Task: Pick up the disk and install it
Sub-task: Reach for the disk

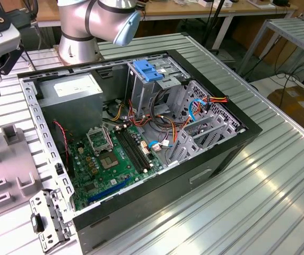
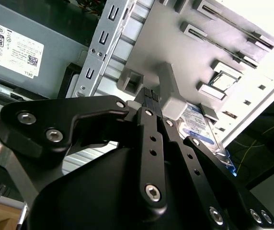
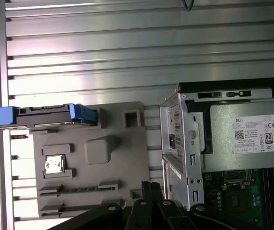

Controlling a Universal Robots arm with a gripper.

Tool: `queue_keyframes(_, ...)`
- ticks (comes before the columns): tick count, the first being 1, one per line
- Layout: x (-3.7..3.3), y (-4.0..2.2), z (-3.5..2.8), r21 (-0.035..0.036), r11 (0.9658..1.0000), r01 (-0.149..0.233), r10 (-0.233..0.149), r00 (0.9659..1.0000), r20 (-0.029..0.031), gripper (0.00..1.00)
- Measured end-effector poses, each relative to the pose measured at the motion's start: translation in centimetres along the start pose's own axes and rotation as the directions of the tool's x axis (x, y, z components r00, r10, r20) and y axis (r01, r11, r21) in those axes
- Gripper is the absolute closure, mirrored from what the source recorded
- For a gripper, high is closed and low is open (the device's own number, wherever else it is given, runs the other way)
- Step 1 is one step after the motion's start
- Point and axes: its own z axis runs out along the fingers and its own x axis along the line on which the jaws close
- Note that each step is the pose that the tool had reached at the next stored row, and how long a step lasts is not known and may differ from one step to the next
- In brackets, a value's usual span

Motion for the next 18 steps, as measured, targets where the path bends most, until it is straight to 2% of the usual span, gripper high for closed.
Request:
queue_keyframes(11, 0.89, -0.07, -0.01, 0.0000, 1.0000, 0.000, 0.000, 1.0000, 0.0001, 0.89)
queue_keyframes(18, 1.70, -0.13, -0.01, 0.0000, 1.0000, 0.000, 0.000, 1.0000, 0.0000, 0.89)
